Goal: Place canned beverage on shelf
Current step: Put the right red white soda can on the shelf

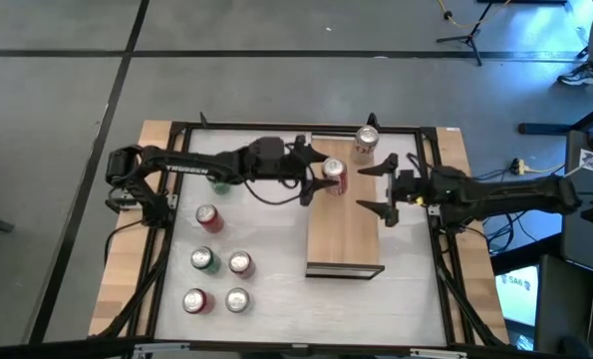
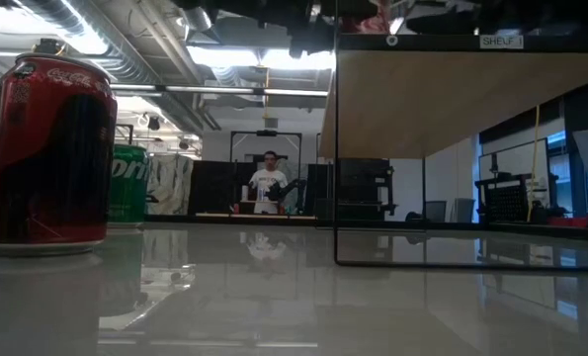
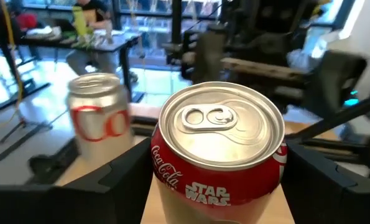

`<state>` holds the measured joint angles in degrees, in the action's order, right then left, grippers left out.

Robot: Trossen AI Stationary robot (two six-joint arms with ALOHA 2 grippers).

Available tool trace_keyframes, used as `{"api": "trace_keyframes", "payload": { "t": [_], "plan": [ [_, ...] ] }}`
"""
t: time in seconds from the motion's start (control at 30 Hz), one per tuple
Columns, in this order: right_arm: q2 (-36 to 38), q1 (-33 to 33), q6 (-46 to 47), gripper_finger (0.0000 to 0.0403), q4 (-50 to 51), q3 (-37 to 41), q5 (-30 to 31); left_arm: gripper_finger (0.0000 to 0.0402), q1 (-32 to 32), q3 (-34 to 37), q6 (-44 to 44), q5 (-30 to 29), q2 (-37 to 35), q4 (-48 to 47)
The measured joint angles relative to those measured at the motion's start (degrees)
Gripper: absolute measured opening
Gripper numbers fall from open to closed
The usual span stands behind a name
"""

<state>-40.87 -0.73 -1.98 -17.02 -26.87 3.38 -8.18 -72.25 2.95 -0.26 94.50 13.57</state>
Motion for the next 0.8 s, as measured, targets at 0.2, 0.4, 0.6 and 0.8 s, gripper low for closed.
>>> {"api": "trace_keyframes", "payload": {
  "t": [0.2, 0.4, 0.6, 0.8],
  "plan": [
    [4.41, 0.00, -0.02, 0.0386, 2.72, 0.00, 0.02, 0.0277, -4.03, -7.44, -3.64, 1.12, -0.04, -8.23],
    [5.64, 0.00, -0.02, 0.0386, 2.65, 0.02, 0.02, 0.0277, -8.75, -10.44, -5.01, 3.95, -0.04, -10.41],
    [5.23, 0.00, -0.23, 0.0386, 2.60, 0.02, 0.02, 0.0277, -12.69, -10.44, -5.03, 6.79, 0.80, -9.70],
    [5.05, 0.02, -1.63, 0.0386, 2.52, 0.07, 0.02, 0.0277, -14.61, -12.59, -4.77, 8.47, 4.40, -11.80]
  ]
}}
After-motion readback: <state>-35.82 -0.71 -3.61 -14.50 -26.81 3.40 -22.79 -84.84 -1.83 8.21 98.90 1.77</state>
